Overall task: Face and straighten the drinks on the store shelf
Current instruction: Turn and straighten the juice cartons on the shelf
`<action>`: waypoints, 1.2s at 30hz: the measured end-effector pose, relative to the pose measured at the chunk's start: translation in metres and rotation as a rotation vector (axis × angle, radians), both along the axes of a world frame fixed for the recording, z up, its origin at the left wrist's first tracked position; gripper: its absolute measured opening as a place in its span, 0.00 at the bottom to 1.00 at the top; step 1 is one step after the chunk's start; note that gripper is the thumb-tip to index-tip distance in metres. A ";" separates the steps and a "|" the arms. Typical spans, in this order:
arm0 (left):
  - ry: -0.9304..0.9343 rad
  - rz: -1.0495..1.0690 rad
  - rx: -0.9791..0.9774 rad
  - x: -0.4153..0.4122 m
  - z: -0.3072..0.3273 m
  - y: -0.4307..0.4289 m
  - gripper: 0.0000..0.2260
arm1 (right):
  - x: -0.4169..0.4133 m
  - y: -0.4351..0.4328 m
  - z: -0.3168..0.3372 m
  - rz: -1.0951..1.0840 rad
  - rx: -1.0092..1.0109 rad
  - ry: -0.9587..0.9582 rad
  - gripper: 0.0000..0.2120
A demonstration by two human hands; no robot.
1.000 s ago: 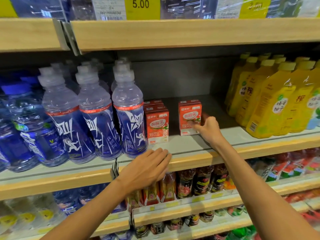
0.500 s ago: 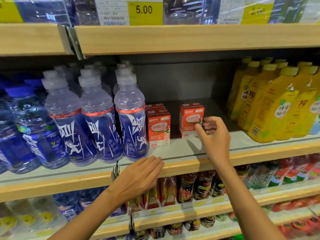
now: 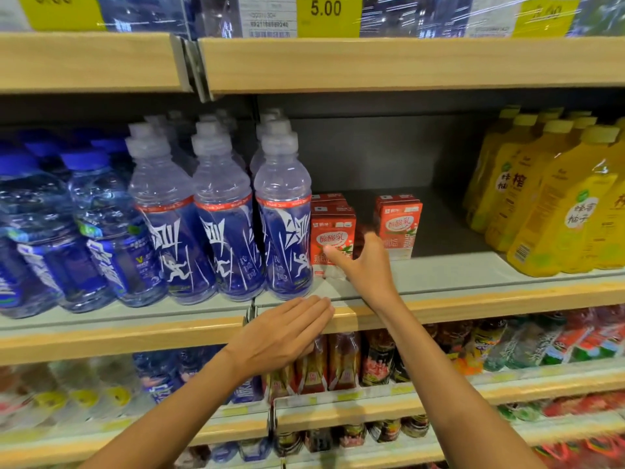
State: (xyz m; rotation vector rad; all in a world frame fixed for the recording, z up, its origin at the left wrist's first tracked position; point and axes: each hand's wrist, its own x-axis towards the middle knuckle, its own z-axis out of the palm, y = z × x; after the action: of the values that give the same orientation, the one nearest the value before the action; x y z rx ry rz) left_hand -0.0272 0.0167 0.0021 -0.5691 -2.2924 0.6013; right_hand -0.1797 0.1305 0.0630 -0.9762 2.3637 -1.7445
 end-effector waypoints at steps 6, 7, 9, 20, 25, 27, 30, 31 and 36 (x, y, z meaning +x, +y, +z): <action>-0.013 0.029 0.008 -0.001 0.002 0.001 0.21 | 0.001 -0.005 -0.001 0.101 -0.012 -0.084 0.22; -0.018 0.036 0.012 -0.001 0.003 0.002 0.21 | 0.002 -0.006 -0.002 0.135 -0.005 -0.104 0.23; -0.026 0.047 0.026 -0.001 0.003 0.004 0.21 | 0.002 -0.009 -0.003 0.154 0.008 -0.111 0.24; 0.012 0.143 0.922 0.014 0.040 0.045 0.11 | 0.017 0.030 0.018 0.133 -0.184 -0.132 0.22; 0.000 0.027 1.758 0.018 0.089 0.063 0.13 | 0.051 0.058 0.035 0.264 -0.236 -0.222 0.23; -0.094 -0.023 1.893 0.018 0.103 0.071 0.21 | 0.067 0.064 0.037 0.312 -0.213 -0.249 0.28; -0.201 -0.040 1.975 0.020 0.116 0.084 0.26 | 0.090 0.065 0.036 0.397 -0.206 -0.256 0.27; -0.202 -0.032 2.000 0.021 0.118 0.087 0.27 | 0.095 0.064 0.036 0.415 -0.211 -0.251 0.26; -0.101 0.023 2.016 0.025 0.117 0.089 0.27 | 0.110 0.061 0.028 0.442 -0.251 -0.293 0.23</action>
State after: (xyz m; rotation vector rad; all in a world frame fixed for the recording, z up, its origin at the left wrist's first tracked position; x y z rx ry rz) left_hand -0.0017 0.1060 0.1187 0.4538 -1.7856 -1.6452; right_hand -0.0694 0.1912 0.0915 -1.0801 1.6324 -1.8694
